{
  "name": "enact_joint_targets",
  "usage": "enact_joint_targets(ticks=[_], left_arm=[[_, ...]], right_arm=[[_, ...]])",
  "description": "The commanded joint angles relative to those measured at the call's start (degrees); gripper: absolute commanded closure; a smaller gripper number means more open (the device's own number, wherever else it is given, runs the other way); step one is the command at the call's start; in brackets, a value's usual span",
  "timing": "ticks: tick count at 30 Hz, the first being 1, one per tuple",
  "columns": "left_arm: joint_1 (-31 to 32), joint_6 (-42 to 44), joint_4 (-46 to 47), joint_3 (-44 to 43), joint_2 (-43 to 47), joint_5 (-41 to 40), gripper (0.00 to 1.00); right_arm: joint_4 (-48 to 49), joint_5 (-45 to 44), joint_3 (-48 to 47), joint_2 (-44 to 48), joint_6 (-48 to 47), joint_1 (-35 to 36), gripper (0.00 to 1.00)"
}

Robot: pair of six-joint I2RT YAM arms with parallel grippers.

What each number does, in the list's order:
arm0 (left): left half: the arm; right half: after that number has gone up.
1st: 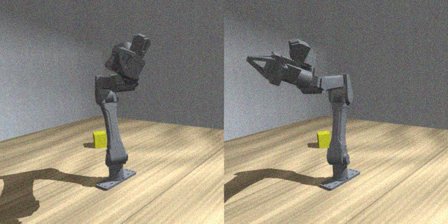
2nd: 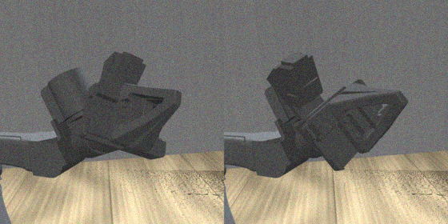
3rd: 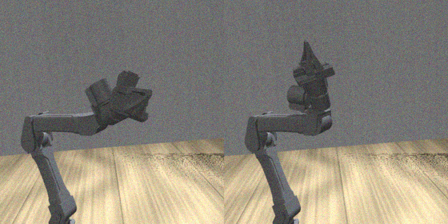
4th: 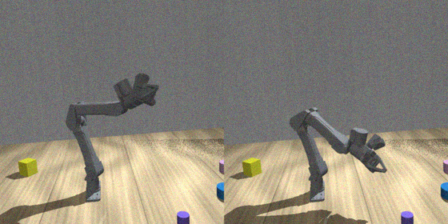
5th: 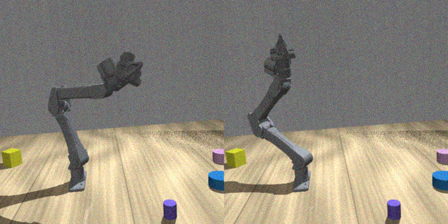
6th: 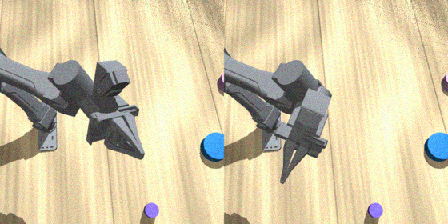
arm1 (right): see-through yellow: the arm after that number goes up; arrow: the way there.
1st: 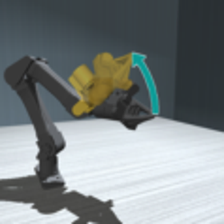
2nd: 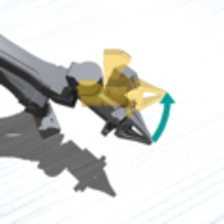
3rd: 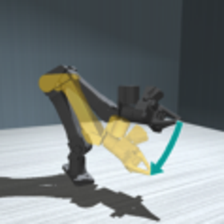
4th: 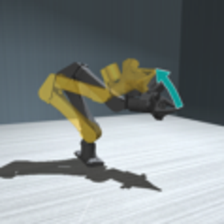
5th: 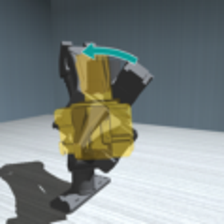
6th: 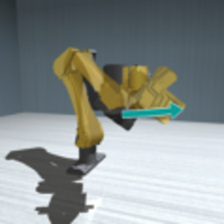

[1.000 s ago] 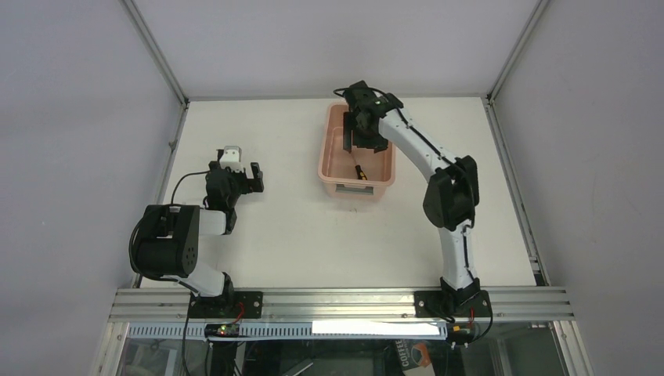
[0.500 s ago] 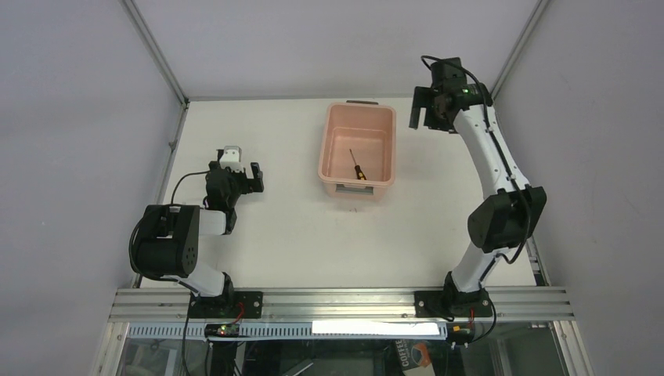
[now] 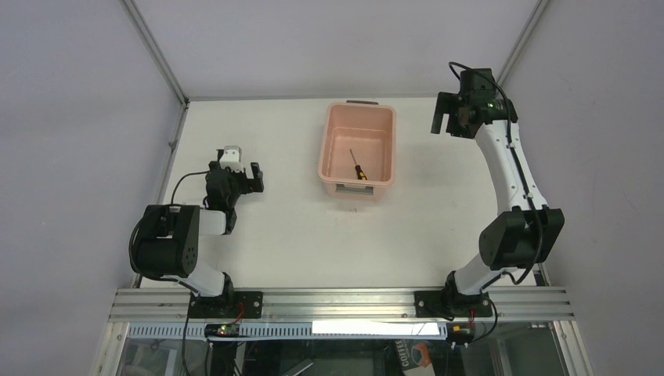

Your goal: Put the screwdriver in the bin

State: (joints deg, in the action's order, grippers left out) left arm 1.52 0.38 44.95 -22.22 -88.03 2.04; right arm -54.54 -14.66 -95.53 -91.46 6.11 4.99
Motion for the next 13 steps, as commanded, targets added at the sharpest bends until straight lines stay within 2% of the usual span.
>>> enact_joint_targets(ticks=[1,5,13], left_arm=[[0.3,-1.2,1.2,0.3,1.7,1.1,0.01],[0.3,-1.2,1.2,0.4,1.7,1.1,0.01],[0.2,-1.2,1.2,0.4,1.7,1.1,0.01]], right_arm=[[7.1,9.9,2.8,4.7,3.7,-4.4,0.01],[10.2,12.6,5.1,6.9,5.7,-6.0,0.01],[9.6,10.8,5.9,7.6,4.9,-6.4,0.01]])
